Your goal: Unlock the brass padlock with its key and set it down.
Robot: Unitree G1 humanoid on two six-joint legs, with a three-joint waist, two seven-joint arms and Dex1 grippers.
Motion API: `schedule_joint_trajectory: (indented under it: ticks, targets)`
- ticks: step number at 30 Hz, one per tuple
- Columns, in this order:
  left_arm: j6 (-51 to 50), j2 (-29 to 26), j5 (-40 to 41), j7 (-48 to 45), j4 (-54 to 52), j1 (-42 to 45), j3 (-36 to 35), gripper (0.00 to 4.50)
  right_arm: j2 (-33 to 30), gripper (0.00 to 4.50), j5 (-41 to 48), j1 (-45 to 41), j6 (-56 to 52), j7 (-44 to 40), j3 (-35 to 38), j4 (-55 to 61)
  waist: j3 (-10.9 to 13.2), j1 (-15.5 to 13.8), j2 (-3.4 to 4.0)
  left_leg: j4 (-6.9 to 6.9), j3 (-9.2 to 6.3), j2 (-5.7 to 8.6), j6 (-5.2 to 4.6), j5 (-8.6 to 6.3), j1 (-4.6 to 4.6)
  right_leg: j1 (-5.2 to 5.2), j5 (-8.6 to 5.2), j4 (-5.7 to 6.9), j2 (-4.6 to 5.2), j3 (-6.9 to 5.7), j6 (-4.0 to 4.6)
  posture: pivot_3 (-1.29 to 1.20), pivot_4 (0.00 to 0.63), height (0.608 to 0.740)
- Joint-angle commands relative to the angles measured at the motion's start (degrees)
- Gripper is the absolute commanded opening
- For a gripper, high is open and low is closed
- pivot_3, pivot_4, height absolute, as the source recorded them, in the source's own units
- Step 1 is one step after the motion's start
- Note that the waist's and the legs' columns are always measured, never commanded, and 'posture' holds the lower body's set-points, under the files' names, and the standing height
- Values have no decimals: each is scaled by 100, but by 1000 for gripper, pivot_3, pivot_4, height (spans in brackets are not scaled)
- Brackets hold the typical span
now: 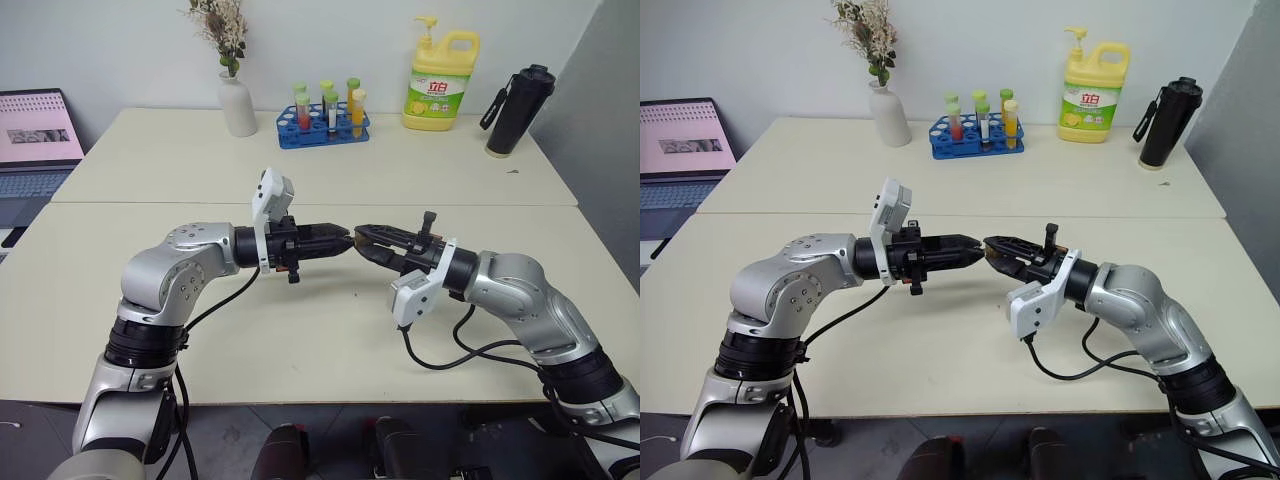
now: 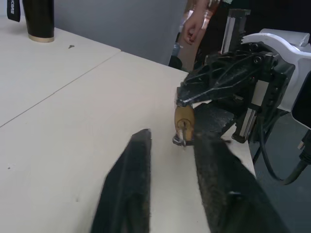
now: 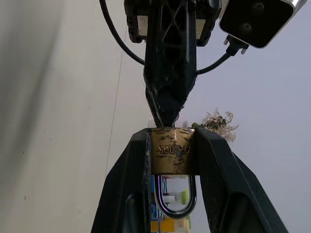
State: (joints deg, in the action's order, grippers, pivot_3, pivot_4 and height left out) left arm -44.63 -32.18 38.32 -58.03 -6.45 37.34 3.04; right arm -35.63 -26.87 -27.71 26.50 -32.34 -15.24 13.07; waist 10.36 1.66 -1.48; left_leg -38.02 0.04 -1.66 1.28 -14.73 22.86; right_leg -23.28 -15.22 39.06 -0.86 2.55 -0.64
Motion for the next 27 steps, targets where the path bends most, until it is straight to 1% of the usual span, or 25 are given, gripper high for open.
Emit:
schedule_joint_trajectory:
  ticks: [1, 9, 16, 18, 22, 25, 27]
  targets:
    - [38, 26, 76, -83, -61, 156, -70, 30, -23, 925, 133, -129, 88, 33, 149, 106, 0, 0, 0, 0, 0, 0, 0, 0, 0, 0, 0, 0, 0, 0, 0, 0, 150, 740]
    - [8, 31, 83, -132, -133, 109, -71, 0, 4, 925, 226, -130, 28, -35, 150, 59, 0, 0, 0, 0, -1, 0, 0, 0, 0, 0, 1, 0, 1, 2, 1, 0, 150, 740]
    - [207, -39, -48, -274, -241, 16, 5, 0, 26, 925, 317, -104, -44, -61, 176, 46, 0, 0, 0, 0, -1, 0, 0, 0, 0, 0, 1, 0, 1, 2, 2, 0, 150, 740]
    - [631, -21, -194, -385, -387, -17, 20, 0, 66, 925, 402, -94, -127, -74, 195, 47, 0, 2, 0, 0, -1, 0, 0, 0, 0, 0, 1, 0, 1, 2, 2, 0, 150, 740]
    - [2060, -81, -1050, -626, -530, -63, 306, 0, 93, 925, 512, -87, -207, -101, 214, 51, 0, -2, 0, 0, 0, 0, 0, 0, 0, 0, 7, 0, 1, 4, 13, 0, 150, 740]
    - [3050, -50, -1605, -712, -418, -57, 454, 0, 108, 925, 524, -105, -218, -84, 211, 36, 0, -4, 0, 0, 2, 1, 0, 0, 0, 0, 8, -1, 1, 6, 13, 0, 150, 740]
    - [3387, 13, -1742, -699, -338, -42, 461, 0, 114, 925, 523, -117, -218, -74, 203, 30, 0, -4, 0, 0, 4, 1, 0, 0, 0, 0, 8, -1, 1, 6, 13, 0, 150, 740]
